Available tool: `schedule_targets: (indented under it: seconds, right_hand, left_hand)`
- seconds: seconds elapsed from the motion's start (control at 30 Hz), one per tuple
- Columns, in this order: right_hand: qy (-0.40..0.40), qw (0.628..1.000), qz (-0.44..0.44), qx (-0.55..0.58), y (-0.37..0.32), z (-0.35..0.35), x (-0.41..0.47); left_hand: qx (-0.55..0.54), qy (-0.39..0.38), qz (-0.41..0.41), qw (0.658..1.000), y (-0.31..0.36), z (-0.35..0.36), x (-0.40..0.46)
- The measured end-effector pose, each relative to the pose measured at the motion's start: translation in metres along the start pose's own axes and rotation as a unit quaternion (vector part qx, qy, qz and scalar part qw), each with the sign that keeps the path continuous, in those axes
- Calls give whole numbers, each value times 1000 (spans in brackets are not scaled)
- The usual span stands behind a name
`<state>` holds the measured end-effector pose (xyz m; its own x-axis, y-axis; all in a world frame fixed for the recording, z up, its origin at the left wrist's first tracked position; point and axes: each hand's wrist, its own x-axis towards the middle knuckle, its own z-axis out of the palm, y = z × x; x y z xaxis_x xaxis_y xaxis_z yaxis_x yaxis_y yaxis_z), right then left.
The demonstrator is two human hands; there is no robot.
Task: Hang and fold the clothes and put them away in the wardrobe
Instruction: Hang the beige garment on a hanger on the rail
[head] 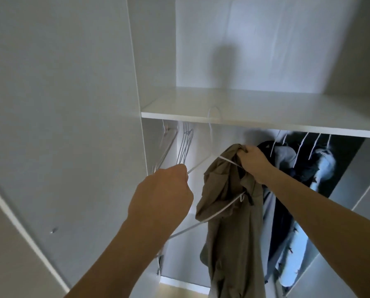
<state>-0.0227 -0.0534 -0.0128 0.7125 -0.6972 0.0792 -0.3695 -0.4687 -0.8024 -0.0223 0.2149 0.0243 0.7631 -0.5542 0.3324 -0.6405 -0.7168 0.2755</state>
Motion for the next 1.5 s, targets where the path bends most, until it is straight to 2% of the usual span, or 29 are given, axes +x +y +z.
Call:
schedule_targets:
  seconds: [0.17,0.27,0.37,0.5,0.63,0.7,0.8,0.83,0.93,1.0,1.07,1.1,1.13,1.17,1.2,1.23,1.3,1.33,1.4,1.43,1.47,1.5]
  right_hand:
    - [35,999,22,7,-6,-22,-20]
    - [62,996,50,32,-5,-36,-30]
    - [43,996,59,61,-6,-36,-35]
    - [21,993,24,116,-7,-26,-39]
    - [17,995,-26,98,-11,-28,-47]
    - [37,997,-66,16,-9,-40,-48]
    - [67,982,-135,-117,-2,-67,-49]
    - [59,981,-144,-118,2,-74,-49]
    - [-4,992,-124,2,13,-86,-52]
    - [16,993,-111,25,20,-91,-49]
    - [63,992,-99,39,22,-102,-42]
    - [82,991,-94,44,22,-107,-38]
    - [97,990,-90,52,22,-112,-34]
    - [105,988,-87,68,22,-117,-31]
    - [107,987,-87,87,22,-120,-29]
    - [105,985,-86,105,22,-122,-28]
    - [99,983,-83,132,25,-124,-29]
    - [98,982,-80,137,28,-125,-29]
    - [94,984,-67,133,32,-127,-30]
    - [93,985,-59,133,35,-130,-29]
    - [88,985,-53,136,37,-133,-31]
    - [85,985,-49,140,39,-135,-32]
  left_hand:
    - [-50,-35,-32,998,-34,-28,5]
    - [-43,-17,-2,999,-26,-43,5]
    - [-46,-8,28,998,-1,-36,6]
    - [-50,-23,54,997,20,-5,19]
    - [-67,-44,86,993,33,33,29]
    - [-80,-18,93,992,29,42,33]
    - [-71,47,124,989,23,44,45]
    - [-52,74,138,986,25,45,50]
    - [-9,170,166,971,35,58,68]
    - [33,232,110,966,46,80,72]
    - [4,290,69,955,63,107,65]
    - [-49,289,44,955,75,118,58]
    - [-126,255,-2,959,88,125,51]
    - [-217,176,-73,957,100,133,48]
    - [-305,59,-157,938,109,142,49]
    - [-377,-59,-233,894,115,149,50]
    - [-479,-253,-308,782,123,161,52]
    - [-524,-314,-323,723,123,167,54]
    - [-609,-352,-348,619,121,177,60]
    - [-633,-356,-361,585,121,181,65]
    - [-639,-359,-367,573,122,183,69]
    - [-626,-362,-365,586,123,185,72]
